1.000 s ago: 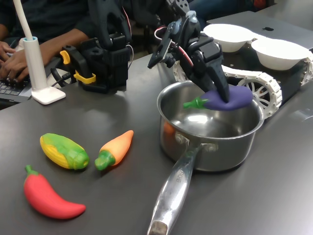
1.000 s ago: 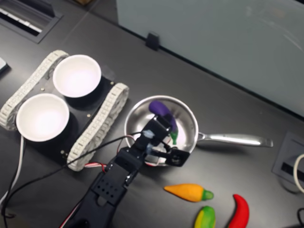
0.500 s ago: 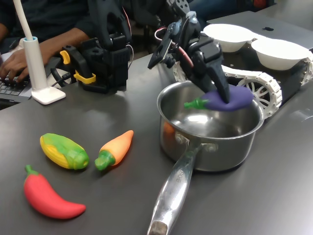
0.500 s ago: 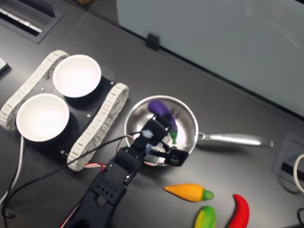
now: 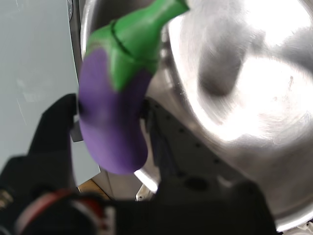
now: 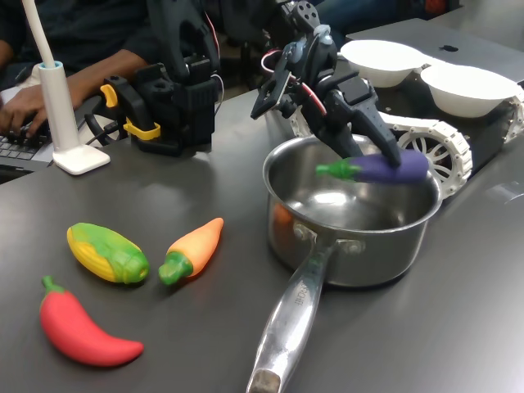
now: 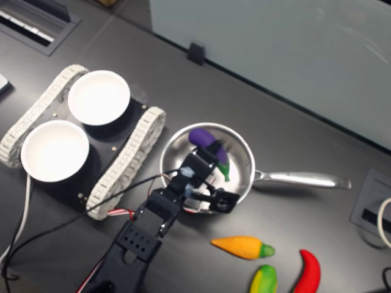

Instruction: Pick up the brinjal and place them in the pan

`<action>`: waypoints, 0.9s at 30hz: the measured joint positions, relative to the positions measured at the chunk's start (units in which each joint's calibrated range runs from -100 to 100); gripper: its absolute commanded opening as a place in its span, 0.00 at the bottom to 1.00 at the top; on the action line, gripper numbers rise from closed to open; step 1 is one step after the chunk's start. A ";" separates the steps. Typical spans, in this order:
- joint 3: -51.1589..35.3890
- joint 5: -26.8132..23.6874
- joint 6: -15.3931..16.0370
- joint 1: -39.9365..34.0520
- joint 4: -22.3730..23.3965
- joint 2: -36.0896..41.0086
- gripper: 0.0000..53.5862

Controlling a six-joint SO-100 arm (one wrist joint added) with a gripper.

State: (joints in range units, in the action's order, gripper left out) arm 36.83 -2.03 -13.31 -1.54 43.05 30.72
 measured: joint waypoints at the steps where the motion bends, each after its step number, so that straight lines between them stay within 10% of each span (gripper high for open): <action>1: 0.00 0.24 0.09 -0.66 0.00 0.00 0.54; 11: 0.00 0.98 1.38 -1.43 1.36 0.08 0.80; 27: 0.00 1.03 2.02 -1.54 2.46 8.59 0.74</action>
State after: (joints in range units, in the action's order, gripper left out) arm 36.83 -1.00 -11.29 -3.08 45.52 39.31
